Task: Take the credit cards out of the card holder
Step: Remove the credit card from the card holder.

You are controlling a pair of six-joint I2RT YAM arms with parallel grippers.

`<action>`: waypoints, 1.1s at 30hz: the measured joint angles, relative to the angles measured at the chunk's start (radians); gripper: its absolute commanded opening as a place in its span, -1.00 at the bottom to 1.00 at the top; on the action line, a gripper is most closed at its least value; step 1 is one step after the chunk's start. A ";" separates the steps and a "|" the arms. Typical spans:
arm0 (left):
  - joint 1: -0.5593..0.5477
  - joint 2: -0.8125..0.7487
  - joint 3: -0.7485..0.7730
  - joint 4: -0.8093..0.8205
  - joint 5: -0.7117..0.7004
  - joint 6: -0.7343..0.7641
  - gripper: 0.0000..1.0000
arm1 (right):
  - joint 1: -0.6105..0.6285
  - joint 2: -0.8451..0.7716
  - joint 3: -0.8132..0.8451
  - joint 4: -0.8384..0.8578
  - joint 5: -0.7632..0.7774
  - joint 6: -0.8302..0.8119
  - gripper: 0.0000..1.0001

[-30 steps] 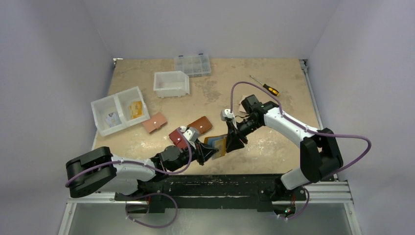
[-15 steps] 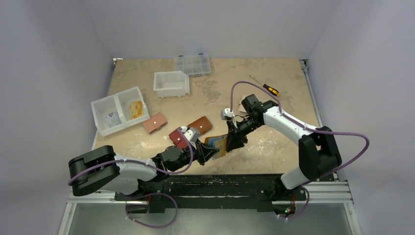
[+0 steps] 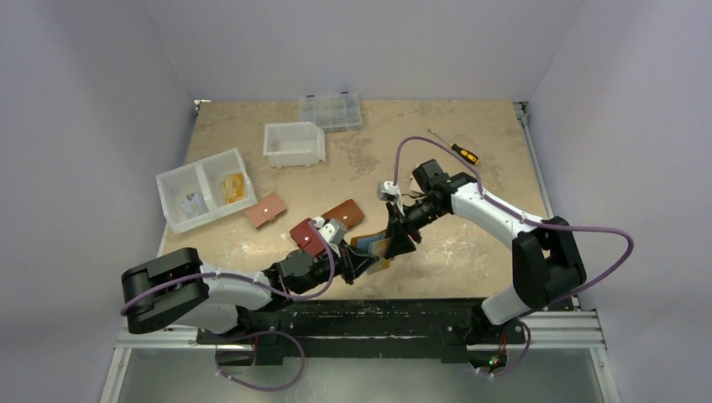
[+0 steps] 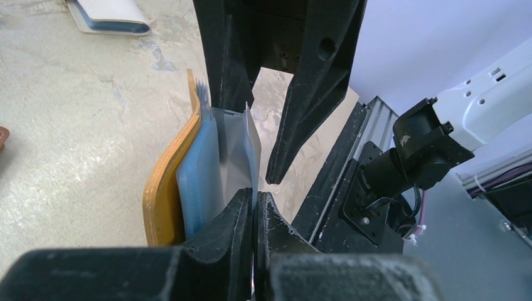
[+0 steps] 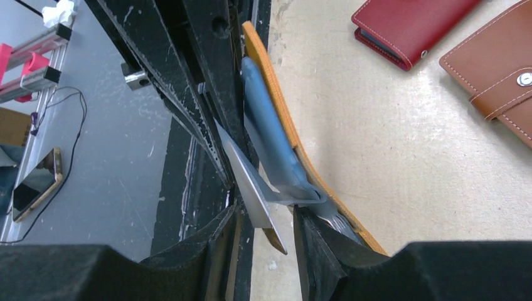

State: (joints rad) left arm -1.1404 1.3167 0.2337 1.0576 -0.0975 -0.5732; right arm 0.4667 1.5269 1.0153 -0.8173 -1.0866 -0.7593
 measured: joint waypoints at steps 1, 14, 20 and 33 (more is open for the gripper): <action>-0.001 0.001 0.001 0.000 0.000 0.004 -1.00 | 0.000 0.000 0.000 0.010 -0.002 0.013 -0.14; -0.006 -0.069 -0.027 -0.017 -0.076 0.017 -1.00 | -0.001 0.000 0.000 0.014 -0.023 0.013 -0.06; -0.006 -0.119 -0.037 -0.029 -0.092 0.017 -1.00 | -0.001 0.010 0.003 -0.042 -0.026 -0.050 -0.02; -0.006 -0.050 -0.037 0.005 -0.053 0.017 -1.00 | -0.001 0.018 0.004 -0.069 -0.031 -0.084 -0.24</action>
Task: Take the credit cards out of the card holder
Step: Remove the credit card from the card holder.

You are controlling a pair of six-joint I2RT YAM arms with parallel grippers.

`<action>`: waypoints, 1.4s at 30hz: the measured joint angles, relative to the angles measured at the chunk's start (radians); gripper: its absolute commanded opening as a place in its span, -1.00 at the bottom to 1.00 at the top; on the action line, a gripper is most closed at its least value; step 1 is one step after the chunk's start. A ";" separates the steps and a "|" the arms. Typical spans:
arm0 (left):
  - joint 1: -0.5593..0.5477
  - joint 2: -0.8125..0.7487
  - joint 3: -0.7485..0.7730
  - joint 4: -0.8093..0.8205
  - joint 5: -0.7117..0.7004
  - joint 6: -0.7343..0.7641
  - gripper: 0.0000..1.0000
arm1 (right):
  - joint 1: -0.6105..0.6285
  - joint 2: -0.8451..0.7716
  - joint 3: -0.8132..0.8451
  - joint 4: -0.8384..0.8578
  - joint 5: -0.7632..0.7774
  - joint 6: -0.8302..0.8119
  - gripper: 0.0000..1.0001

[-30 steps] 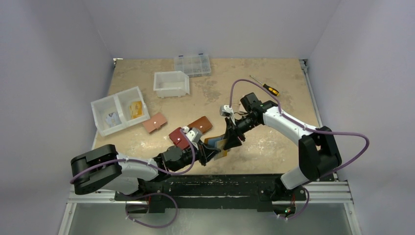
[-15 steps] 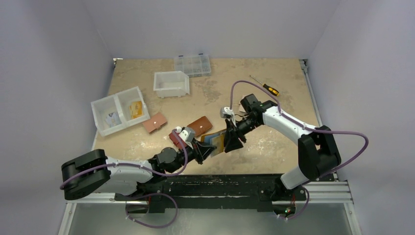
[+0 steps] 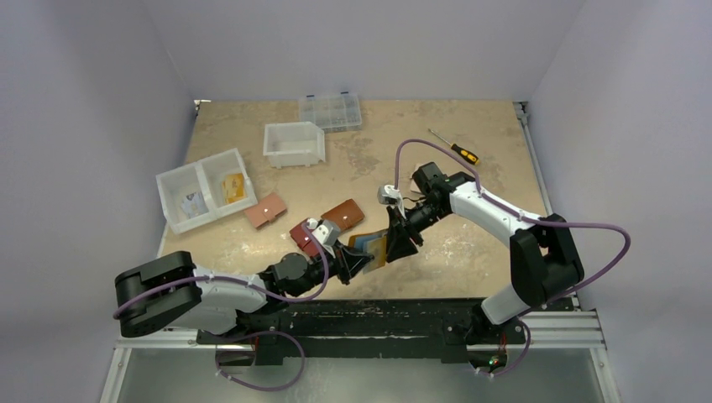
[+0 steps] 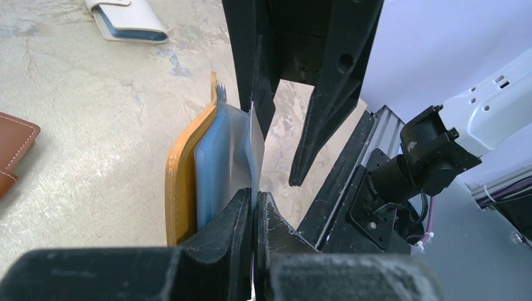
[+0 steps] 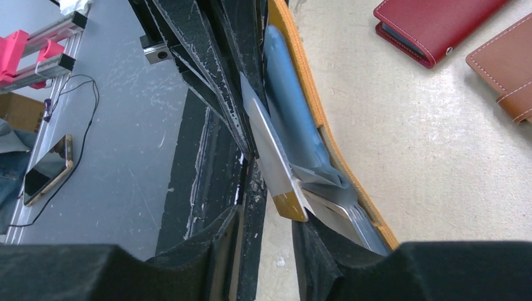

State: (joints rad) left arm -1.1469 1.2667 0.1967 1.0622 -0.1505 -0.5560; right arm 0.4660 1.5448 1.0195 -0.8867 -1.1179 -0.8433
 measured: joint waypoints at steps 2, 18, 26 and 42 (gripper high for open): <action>0.000 0.005 0.000 0.004 0.003 0.000 -1.00 | 0.000 0.001 0.002 -0.001 0.000 0.000 -0.33; 0.000 -0.013 -0.022 0.025 -0.009 -0.028 -0.13 | -0.001 0.006 0.009 -0.006 0.005 0.013 -1.00; 0.000 -0.106 -0.068 0.014 -0.026 -0.063 -0.30 | -0.002 0.006 0.009 0.019 0.029 0.026 -1.00; 0.015 -0.043 -0.081 0.042 -0.012 -0.079 -0.53 | -0.002 0.026 0.009 0.014 0.070 0.030 -1.00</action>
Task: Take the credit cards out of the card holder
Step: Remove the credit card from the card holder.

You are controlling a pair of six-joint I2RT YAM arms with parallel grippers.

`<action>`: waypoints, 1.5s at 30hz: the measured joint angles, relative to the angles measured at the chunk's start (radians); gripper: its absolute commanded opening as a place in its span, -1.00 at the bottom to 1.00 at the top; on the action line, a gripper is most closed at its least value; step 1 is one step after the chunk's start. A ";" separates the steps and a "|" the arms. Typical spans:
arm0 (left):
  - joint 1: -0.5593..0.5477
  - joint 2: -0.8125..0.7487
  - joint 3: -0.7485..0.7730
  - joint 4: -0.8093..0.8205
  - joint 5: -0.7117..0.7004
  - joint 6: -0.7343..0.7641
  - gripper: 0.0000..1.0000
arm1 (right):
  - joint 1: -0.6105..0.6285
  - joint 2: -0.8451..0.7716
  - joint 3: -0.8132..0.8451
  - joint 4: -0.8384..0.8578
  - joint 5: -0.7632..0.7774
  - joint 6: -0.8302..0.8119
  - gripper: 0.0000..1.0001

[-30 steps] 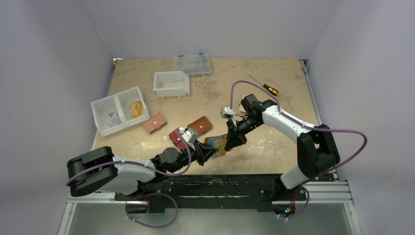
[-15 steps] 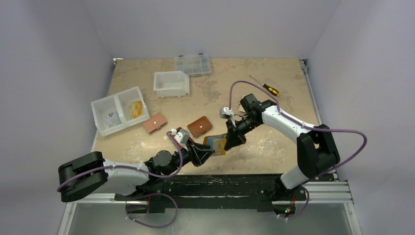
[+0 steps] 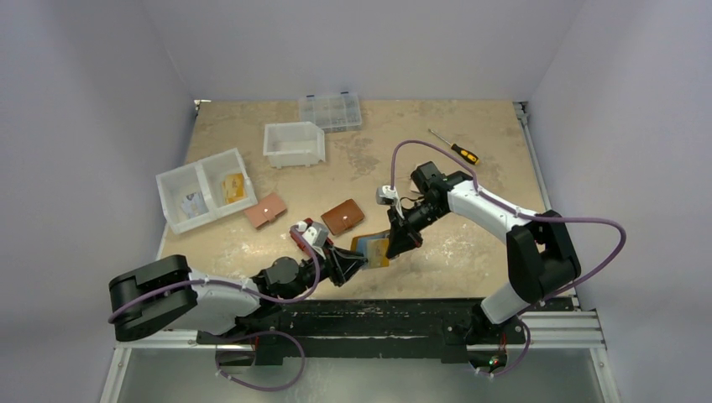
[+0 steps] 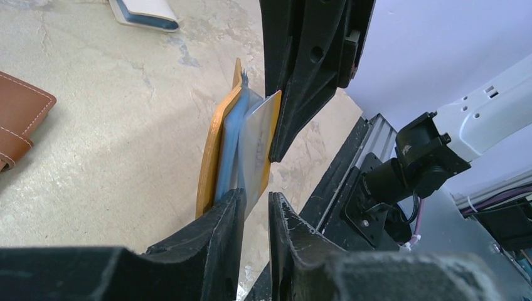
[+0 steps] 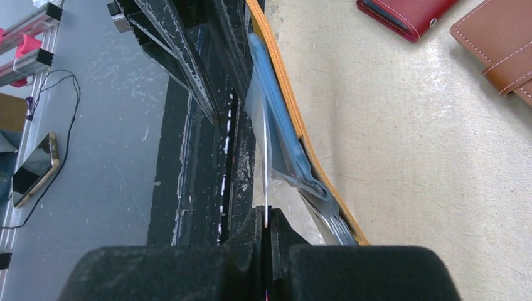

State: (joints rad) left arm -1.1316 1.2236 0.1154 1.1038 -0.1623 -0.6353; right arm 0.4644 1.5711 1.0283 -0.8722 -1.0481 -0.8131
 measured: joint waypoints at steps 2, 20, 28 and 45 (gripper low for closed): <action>0.000 0.008 0.000 0.004 0.003 0.000 -0.53 | 0.000 0.000 0.000 -0.001 0.005 -0.001 -1.00; 0.011 0.050 0.022 -0.018 0.002 -0.010 -0.88 | 0.000 0.000 0.000 -0.005 0.010 -0.011 -1.00; 0.021 0.098 0.032 0.006 0.019 -0.017 -1.00 | 0.000 0.010 0.000 -0.014 0.018 -0.014 -1.00; 0.059 0.096 -0.090 0.062 -0.062 -0.087 -0.53 | 0.000 0.080 0.000 0.064 0.146 0.054 -1.00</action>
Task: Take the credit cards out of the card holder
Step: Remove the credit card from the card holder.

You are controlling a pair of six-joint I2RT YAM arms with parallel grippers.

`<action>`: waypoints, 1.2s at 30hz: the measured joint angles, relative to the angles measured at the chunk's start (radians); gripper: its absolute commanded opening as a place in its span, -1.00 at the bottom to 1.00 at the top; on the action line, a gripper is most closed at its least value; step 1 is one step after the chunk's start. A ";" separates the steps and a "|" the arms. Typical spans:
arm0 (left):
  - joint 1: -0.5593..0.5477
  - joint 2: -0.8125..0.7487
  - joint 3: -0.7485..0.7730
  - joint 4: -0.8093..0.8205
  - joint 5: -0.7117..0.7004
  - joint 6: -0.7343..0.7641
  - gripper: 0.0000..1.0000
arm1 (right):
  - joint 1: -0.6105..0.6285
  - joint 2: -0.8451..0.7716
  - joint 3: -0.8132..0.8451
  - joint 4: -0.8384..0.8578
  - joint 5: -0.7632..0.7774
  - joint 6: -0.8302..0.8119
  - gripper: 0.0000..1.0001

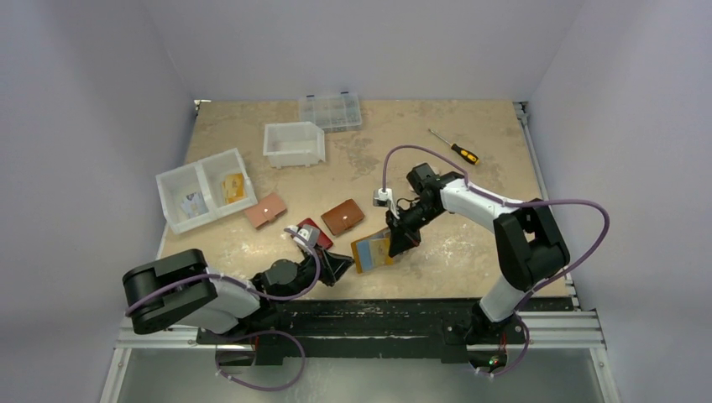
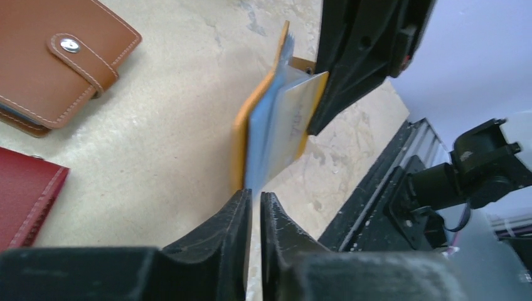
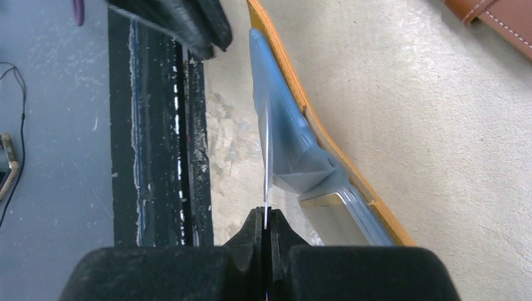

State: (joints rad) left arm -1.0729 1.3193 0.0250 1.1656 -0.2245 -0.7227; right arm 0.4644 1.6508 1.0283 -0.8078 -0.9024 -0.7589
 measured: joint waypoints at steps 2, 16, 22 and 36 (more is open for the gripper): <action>0.000 0.023 -0.001 0.030 0.018 0.001 -0.36 | 0.000 0.014 0.000 0.008 0.015 0.011 -1.00; 0.000 -0.023 -0.008 0.029 0.047 0.008 0.26 | 0.000 0.032 0.003 -0.026 0.019 -0.024 -1.00; 0.000 -0.018 -0.003 0.011 0.051 0.008 0.26 | 0.000 0.031 0.013 -0.061 0.005 -0.066 -1.00; 0.001 0.319 0.093 0.174 0.139 -0.004 -0.17 | 0.000 0.031 0.015 -0.081 -0.008 -0.095 -1.00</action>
State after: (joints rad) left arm -1.0721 1.6382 0.1181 1.3399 -0.0856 -0.7265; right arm 0.4644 1.6821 1.0435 -0.8886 -0.9100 -0.8539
